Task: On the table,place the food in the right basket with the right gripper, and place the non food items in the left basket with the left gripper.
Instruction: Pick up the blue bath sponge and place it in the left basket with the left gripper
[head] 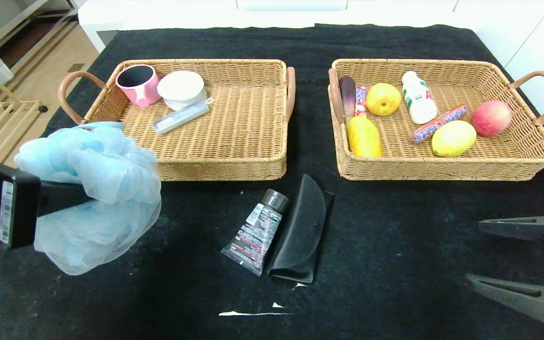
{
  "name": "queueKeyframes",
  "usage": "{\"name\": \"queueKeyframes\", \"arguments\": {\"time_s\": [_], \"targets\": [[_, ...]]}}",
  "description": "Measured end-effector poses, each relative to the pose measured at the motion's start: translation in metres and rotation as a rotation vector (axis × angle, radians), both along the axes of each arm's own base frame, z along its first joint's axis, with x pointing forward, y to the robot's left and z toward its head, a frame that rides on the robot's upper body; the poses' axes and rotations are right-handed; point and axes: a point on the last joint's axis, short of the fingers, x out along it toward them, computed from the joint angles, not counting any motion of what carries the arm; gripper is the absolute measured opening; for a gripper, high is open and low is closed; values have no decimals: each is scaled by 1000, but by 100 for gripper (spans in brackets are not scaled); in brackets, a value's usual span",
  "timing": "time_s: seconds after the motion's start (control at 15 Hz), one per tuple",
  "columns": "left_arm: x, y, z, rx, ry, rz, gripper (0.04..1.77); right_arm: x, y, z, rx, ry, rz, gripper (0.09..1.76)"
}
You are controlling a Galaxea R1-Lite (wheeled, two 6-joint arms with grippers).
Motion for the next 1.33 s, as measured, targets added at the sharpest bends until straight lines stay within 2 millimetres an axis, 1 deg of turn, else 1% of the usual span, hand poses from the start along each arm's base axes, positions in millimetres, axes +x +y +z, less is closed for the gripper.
{"name": "queueKeyframes", "arguments": {"time_s": [0.13,0.33,0.4,0.47,0.53,0.73,1.07,1.33], "targets": [[9,-3,12,-8,-29,3,55,3,1,4,38,6,-12,171],[30,-12,24,-11,-52,1,50,5,2,5,53,7,-15,171],[39,-16,27,-10,-53,0,46,5,2,5,53,7,-14,171],[47,-20,30,-9,-56,-1,38,5,2,5,53,9,-13,171],[56,-24,33,-11,-60,-2,25,6,3,4,52,11,-13,171],[82,-35,37,-10,-64,-4,23,7,3,3,50,18,-11,171],[116,-51,42,-13,-81,-9,22,8,3,2,48,22,-10,171],[142,-59,42,-25,-114,-3,21,8,3,2,46,21,-9,171]]}}
